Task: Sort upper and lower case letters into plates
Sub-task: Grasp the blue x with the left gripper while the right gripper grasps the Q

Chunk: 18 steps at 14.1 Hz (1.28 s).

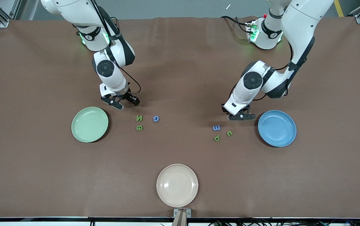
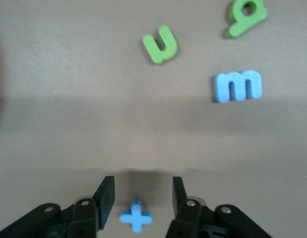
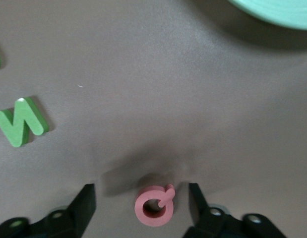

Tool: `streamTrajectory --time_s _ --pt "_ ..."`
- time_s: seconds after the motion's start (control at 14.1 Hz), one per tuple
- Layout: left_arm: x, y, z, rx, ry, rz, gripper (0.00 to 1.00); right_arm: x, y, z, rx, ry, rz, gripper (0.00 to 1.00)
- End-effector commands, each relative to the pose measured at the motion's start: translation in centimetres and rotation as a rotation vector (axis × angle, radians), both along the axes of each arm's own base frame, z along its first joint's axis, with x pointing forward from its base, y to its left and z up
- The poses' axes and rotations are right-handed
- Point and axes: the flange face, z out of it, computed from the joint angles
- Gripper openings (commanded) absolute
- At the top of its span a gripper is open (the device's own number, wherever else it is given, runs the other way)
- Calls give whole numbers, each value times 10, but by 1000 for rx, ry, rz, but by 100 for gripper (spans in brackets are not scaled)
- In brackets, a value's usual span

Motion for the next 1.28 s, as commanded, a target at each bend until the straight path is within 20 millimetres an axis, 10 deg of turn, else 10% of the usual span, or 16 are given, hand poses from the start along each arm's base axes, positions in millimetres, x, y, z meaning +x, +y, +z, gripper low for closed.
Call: streamTrajectory --time_s 0.0,0.64,1.0,1.21 --pt "-16 -3 4 26 1 -7 56 -6 2 -3 -6 -7 -14 77" --pt "-35 4 -11 49 40 -20 61 -11 7 -5 -9 -2 -17 50" --pt "-37 5 -16 53 48 -24 38 -7 3 2 -8 3 -28 3" --pt "-34 9 -12 55 39 11 22 11 -9 25 5 -10 -28 0"
